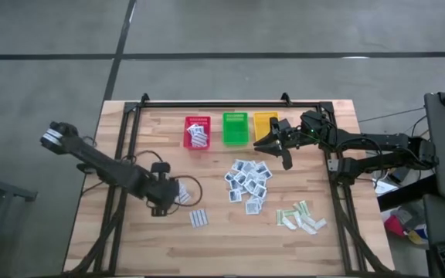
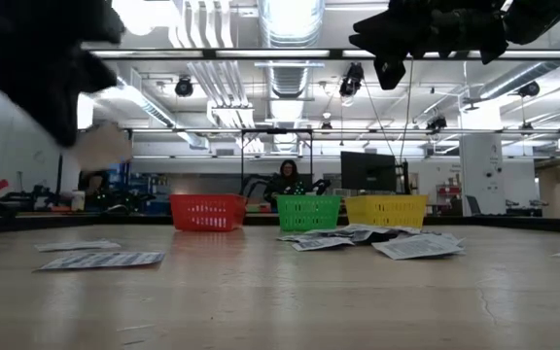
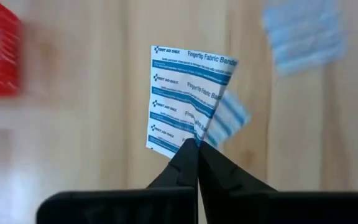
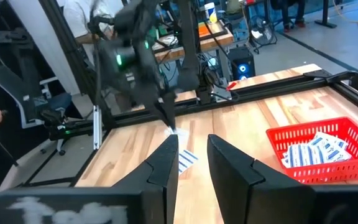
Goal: Pick & Place First Aid Supplies
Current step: Put the blue bandage into the red basket
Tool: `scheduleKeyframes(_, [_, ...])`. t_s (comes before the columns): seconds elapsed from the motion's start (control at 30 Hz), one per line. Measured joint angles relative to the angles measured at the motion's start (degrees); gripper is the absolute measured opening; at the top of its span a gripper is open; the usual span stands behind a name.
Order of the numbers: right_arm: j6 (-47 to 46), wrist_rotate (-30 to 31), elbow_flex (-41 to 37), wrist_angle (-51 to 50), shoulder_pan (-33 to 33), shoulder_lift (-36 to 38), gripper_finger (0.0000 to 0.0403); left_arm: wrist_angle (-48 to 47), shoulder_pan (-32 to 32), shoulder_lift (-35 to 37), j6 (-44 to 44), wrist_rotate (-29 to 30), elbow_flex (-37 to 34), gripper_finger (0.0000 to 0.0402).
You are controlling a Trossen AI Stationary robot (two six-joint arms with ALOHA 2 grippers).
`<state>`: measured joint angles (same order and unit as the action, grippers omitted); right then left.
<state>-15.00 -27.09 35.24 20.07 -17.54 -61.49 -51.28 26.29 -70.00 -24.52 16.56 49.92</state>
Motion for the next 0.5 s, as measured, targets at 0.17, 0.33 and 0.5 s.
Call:
scheduleKeyframes(0.17, [0.19, 0.00, 0.00, 0.01, 0.00, 0.00, 0.0072, 6.52, -3.07, 7.16, 0.67, 0.71, 1.67, 0.0001])
scheduleKeyframes(0.33, [0.19, 0.01, -0.01, 0.03, 0.00, 0.00, 0.0068, 26.39, -9.12, 15.77, 3.74, -17.37, -1.18, 0.0000])
scheduleKeyframes(0.5, [0.41, 0.00, -0.02, 0.02, 0.00, 0.00, 0.0074, 55.17, -15.43, 22.07, 2.78, -38.59, -6.72, 0.0000])
